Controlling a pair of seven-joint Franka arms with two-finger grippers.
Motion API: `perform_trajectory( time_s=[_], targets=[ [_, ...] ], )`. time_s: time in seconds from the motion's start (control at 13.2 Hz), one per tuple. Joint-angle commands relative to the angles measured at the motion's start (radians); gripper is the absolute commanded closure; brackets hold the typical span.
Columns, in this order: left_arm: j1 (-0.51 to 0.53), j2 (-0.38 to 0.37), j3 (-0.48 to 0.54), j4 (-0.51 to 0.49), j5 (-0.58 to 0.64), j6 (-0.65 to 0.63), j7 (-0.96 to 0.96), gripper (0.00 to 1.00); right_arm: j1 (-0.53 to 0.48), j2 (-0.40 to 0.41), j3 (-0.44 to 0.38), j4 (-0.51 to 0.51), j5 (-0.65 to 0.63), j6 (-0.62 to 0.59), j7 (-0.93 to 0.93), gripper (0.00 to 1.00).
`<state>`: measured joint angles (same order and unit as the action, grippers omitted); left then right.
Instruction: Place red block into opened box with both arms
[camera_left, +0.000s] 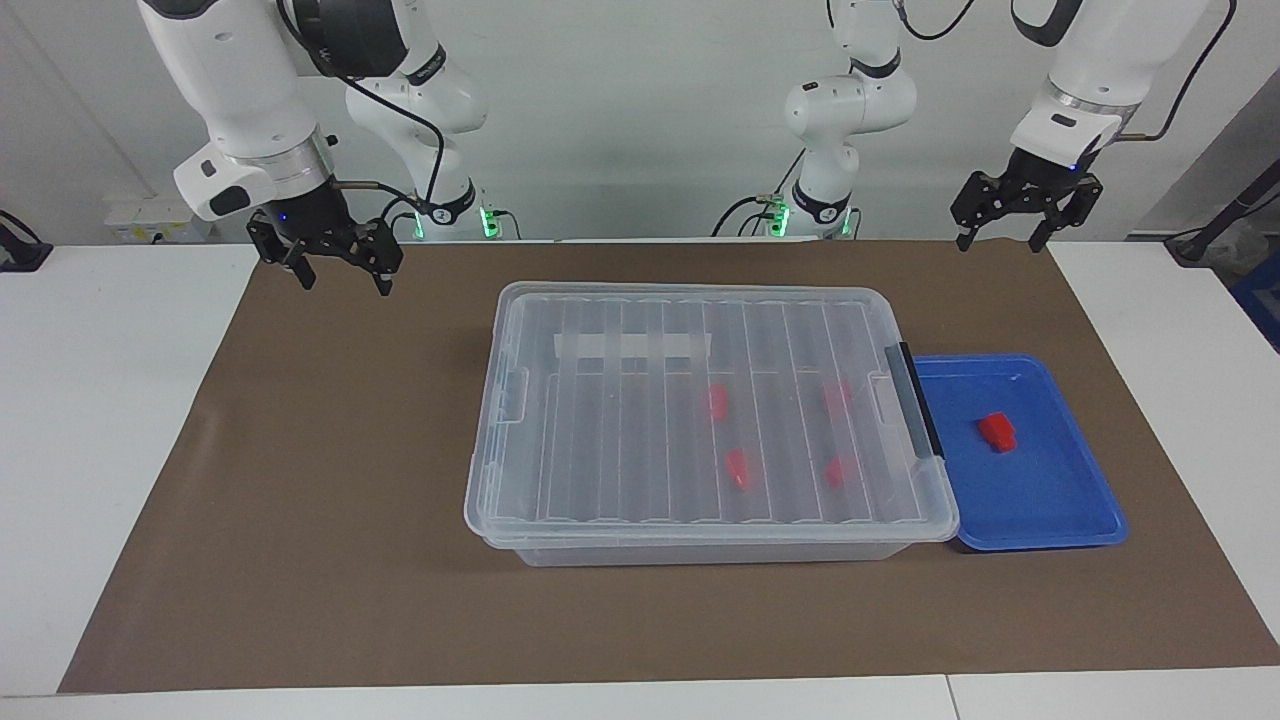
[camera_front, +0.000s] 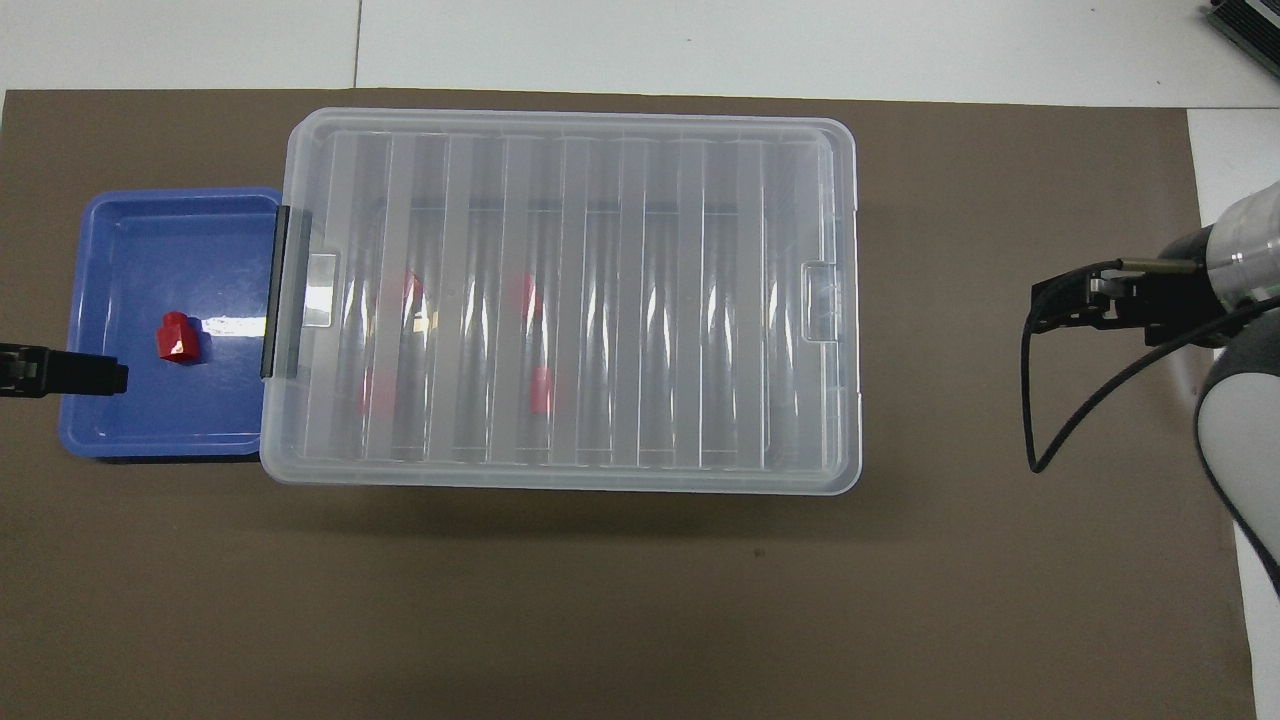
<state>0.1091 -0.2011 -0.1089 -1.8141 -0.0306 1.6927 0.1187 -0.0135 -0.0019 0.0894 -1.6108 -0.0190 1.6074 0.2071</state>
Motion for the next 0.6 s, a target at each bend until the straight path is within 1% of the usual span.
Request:
perform_trajectory(
  time_s=[0.0, 0.08, 0.23, 0.3, 0.38, 0.45, 0.53],
  targets=[
    [-0.122, 0.027, 0.102, -0.001, -0.021, 0.031, -0.008, 0.00, -0.010, -0.006, 0.006, 0.003, 0.017, -0.007, -0.017, 0.00],
    [-0.170, 0.028, 0.139, -0.004, -0.032, 0.044, -0.019, 0.00, -0.010, -0.006, 0.006, 0.003, 0.017, -0.007, -0.018, 0.00],
    [-0.178, 0.029, 0.153, -0.007, -0.043, 0.051, -0.027, 0.00, -0.005, -0.006, 0.006, -0.009, 0.017, 0.026, -0.018, 0.00],
    [-0.186, 0.058, 0.153, -0.002, -0.043, 0.053, -0.028, 0.00, -0.002, -0.007, 0.009, -0.026, 0.017, 0.048, -0.009, 0.00],
    [-0.190, 0.069, 0.152, -0.004, -0.043, 0.056, -0.028, 0.00, 0.007, -0.006, 0.010, -0.040, 0.017, 0.075, -0.002, 0.01],
    [-0.189, 0.075, 0.156, -0.002, -0.043, 0.053, -0.028, 0.00, 0.018, -0.006, 0.012, -0.064, 0.017, 0.113, 0.024, 0.05],
    [-0.187, 0.077, 0.158, -0.001, -0.043, 0.051, -0.028, 0.00, 0.035, -0.003, 0.012, -0.095, 0.017, 0.158, 0.052, 0.05]
  ],
)
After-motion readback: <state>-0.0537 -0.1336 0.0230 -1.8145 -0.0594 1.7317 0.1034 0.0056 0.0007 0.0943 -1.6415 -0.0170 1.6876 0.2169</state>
